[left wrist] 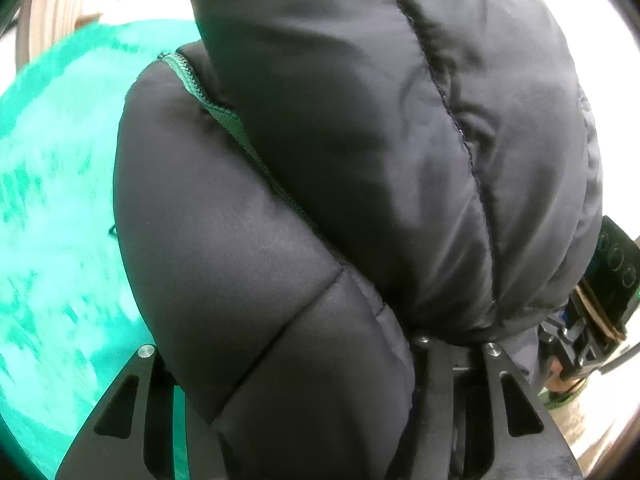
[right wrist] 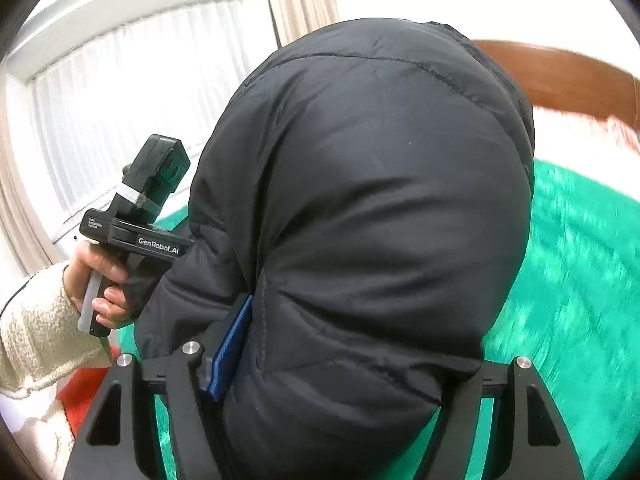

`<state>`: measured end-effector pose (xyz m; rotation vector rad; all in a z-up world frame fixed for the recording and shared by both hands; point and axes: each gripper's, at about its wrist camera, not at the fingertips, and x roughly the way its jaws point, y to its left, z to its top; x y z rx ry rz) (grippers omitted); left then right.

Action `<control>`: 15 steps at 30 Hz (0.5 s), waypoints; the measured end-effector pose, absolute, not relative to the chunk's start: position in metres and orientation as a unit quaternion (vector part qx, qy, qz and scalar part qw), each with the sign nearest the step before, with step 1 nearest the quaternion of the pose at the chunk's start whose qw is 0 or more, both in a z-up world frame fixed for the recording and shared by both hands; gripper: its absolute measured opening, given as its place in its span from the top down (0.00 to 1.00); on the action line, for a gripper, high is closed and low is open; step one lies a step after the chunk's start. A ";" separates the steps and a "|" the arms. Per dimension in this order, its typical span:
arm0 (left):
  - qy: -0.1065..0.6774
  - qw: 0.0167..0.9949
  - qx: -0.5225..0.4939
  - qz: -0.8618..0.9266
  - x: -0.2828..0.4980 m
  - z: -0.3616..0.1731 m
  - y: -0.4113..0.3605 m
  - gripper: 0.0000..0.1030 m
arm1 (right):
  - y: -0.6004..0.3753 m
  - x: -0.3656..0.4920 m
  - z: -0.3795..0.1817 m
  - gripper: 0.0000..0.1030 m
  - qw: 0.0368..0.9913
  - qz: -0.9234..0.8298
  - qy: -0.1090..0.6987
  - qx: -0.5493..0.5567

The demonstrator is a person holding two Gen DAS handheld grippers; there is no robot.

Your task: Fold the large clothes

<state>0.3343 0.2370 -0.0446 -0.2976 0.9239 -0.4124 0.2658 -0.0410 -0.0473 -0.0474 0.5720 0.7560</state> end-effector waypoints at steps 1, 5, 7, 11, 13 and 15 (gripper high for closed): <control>0.432 0.869 -0.139 -0.197 0.339 -0.033 0.237 0.52 | -0.043 0.269 -0.038 0.32 0.890 0.367 0.268 -0.022; 0.406 0.885 -0.127 -0.190 0.367 0.000 0.233 0.52 | -0.057 0.310 -0.010 0.32 0.889 0.374 0.263 0.001; 0.401 0.889 -0.122 -0.184 0.386 0.005 0.231 0.51 | -0.065 0.332 -0.010 0.31 0.889 0.366 0.274 0.016; 0.451 0.872 -0.100 -0.160 0.436 -0.035 0.212 0.29 | -0.092 0.373 -0.042 0.12 0.887 0.298 0.351 0.034; 0.502 0.850 -0.084 -0.139 0.456 -0.074 0.206 0.25 | -0.100 0.387 -0.070 0.09 0.886 0.232 0.401 0.022; 0.542 0.830 -0.066 -0.113 0.465 -0.106 0.203 0.23 | -0.109 0.389 -0.097 0.09 0.879 0.184 0.440 0.010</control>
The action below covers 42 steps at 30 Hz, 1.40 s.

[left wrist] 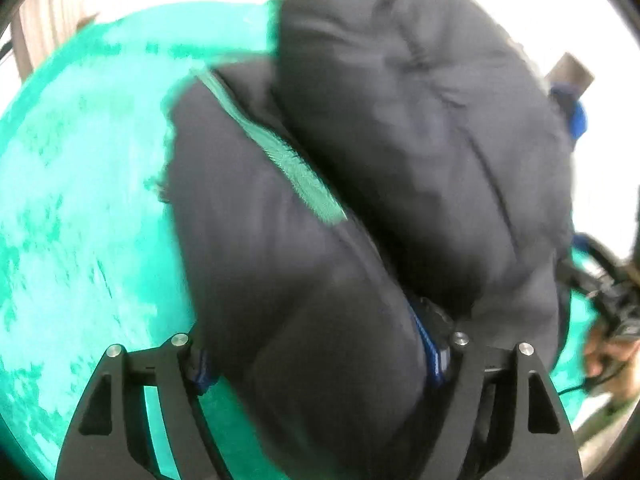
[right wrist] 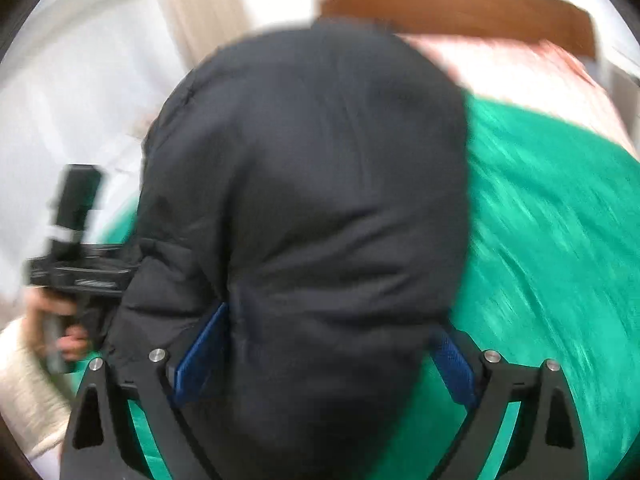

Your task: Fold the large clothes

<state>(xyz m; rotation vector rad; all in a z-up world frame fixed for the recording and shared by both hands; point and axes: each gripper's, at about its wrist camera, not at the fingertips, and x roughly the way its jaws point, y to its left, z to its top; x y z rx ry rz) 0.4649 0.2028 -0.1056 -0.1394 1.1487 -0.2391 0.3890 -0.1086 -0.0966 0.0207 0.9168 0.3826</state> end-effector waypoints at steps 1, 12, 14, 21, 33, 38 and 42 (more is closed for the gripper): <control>0.534 0.833 -0.088 -0.119 0.462 -0.109 0.209 0.22 | -0.114 0.382 -0.102 0.09 0.881 0.182 0.437 0.010; 0.281 0.956 0.090 -0.008 0.333 -0.006 0.220 0.00 | -0.143 0.266 -0.007 0.04 0.948 0.158 0.275 0.016; 0.241 0.962 0.126 0.019 0.297 0.000 0.218 0.00 | -0.140 0.246 0.011 0.00 0.958 0.149 0.243 0.006; 0.258 0.963 0.062 0.043 0.206 0.009 0.167 0.00 | -0.142 0.143 0.019 0.00 0.975 0.108 0.194 -0.022; 0.270 0.958 0.070 0.063 0.115 0.015 0.121 0.00 | -0.142 0.073 0.004 0.00 0.966 0.101 0.234 0.041; 0.282 0.957 0.045 0.058 0.101 0.022 0.125 0.00 | -0.133 0.067 -0.001 0.00 0.959 0.095 0.265 0.042; 0.284 0.956 0.051 0.062 0.093 0.023 0.122 0.00 | -0.128 0.059 -0.010 0.00 0.956 0.088 0.279 0.027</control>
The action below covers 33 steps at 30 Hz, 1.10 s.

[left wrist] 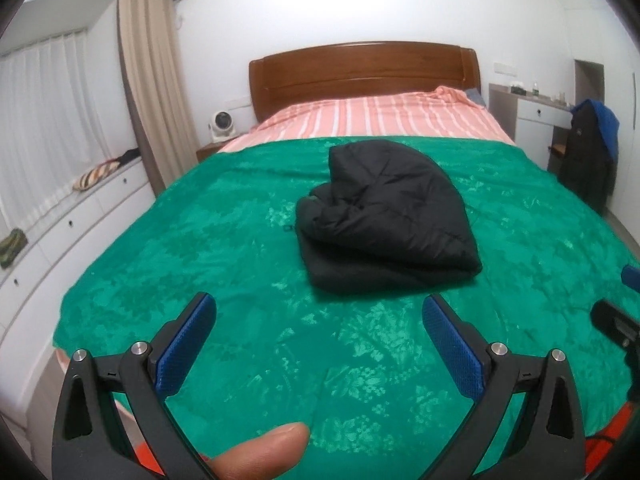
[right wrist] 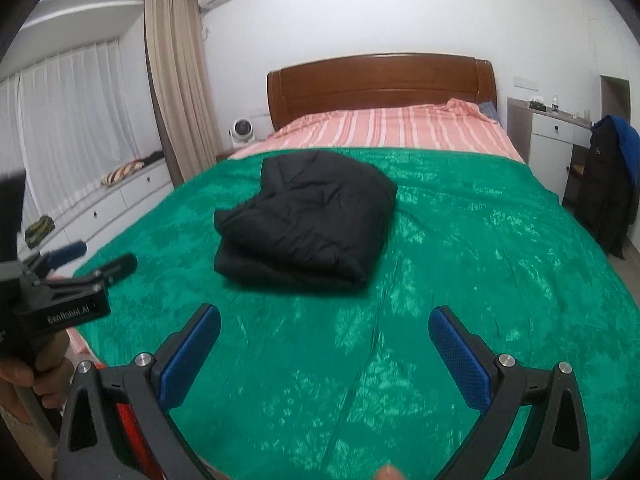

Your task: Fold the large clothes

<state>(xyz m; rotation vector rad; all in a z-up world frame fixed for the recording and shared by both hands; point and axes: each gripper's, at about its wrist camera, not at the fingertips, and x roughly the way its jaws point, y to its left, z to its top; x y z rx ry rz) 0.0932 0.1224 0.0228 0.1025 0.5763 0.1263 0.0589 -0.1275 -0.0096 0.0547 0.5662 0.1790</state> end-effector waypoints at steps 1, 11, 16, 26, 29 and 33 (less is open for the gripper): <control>0.285 0.955 0.052 0.063 0.091 0.023 0.123 0.00 | -0.127 0.058 -0.010 0.00 0.956 0.086 0.279 0.025; 0.291 0.953 0.064 0.061 0.078 0.015 0.121 0.00 | -0.133 0.050 -0.013 0.00 0.956 0.070 0.280 0.048; 0.285 0.954 0.075 0.060 0.066 0.012 0.123 0.00 | -0.131 0.040 -0.019 0.00 0.949 0.072 0.304 0.037; 0.292 0.951 0.094 0.044 0.056 0.017 0.106 0.00 | -0.115 0.023 -0.015 0.00 0.937 0.103 0.333 0.036; 0.287 0.952 0.095 0.053 0.054 0.021 0.106 0.00 | -0.107 0.018 -0.009 0.00 0.939 0.106 0.326 0.022; 0.305 0.949 0.068 0.033 0.053 0.023 0.112 0.00 | -0.098 0.016 -0.007 0.00 0.938 0.113 0.326 0.011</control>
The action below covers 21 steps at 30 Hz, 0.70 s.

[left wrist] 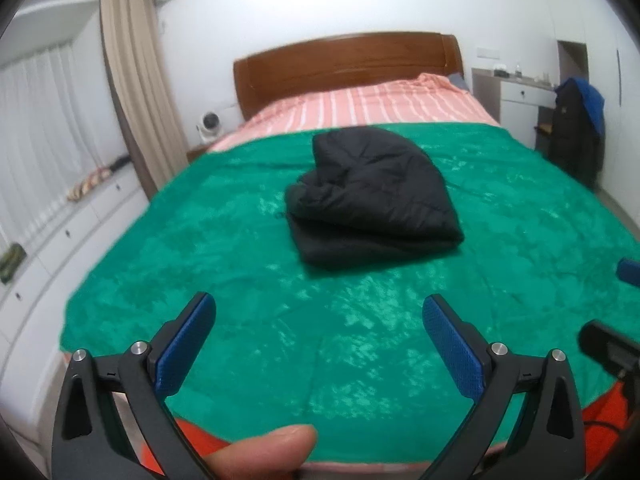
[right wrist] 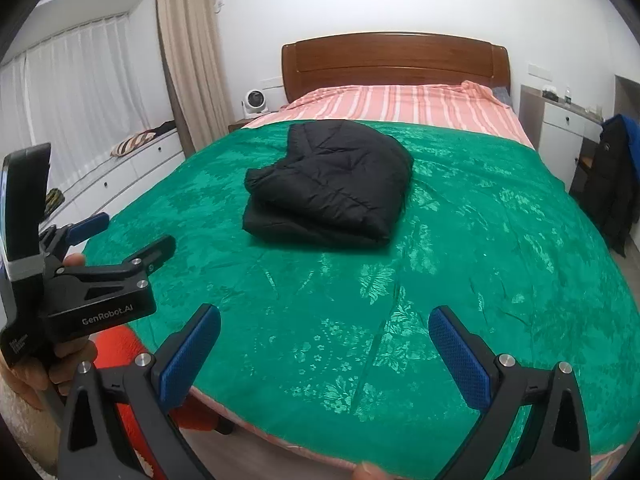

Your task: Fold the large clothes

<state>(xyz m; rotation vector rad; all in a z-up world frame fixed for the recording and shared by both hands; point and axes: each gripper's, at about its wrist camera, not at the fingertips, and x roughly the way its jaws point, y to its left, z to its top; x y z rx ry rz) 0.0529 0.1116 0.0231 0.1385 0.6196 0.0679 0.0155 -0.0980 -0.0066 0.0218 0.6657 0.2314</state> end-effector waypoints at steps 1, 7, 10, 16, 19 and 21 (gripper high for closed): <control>0.310 0.948 0.064 0.030 0.053 0.023 0.112 0.00 | -0.097 0.016 -0.007 0.00 0.938 0.114 0.326 0.010; 0.328 0.942 0.072 0.024 0.054 0.019 0.107 0.00 | -0.096 0.018 -0.006 0.00 0.937 0.115 0.329 0.009; 0.334 0.940 0.061 0.016 0.053 0.022 0.106 0.00 | -0.096 0.019 -0.005 0.00 0.937 0.108 0.331 0.008; 0.338 0.939 0.058 0.025 0.058 0.033 0.102 0.00 | -0.103 0.025 0.009 0.00 0.941 0.087 0.328 0.013; 0.337 0.940 0.055 0.030 0.060 0.041 0.102 0.00 | -0.107 0.035 0.021 0.00 0.943 0.065 0.326 0.015; 0.335 0.940 0.055 0.036 0.060 0.045 0.102 0.00 | -0.106 0.041 0.025 0.00 0.943 0.053 0.328 0.009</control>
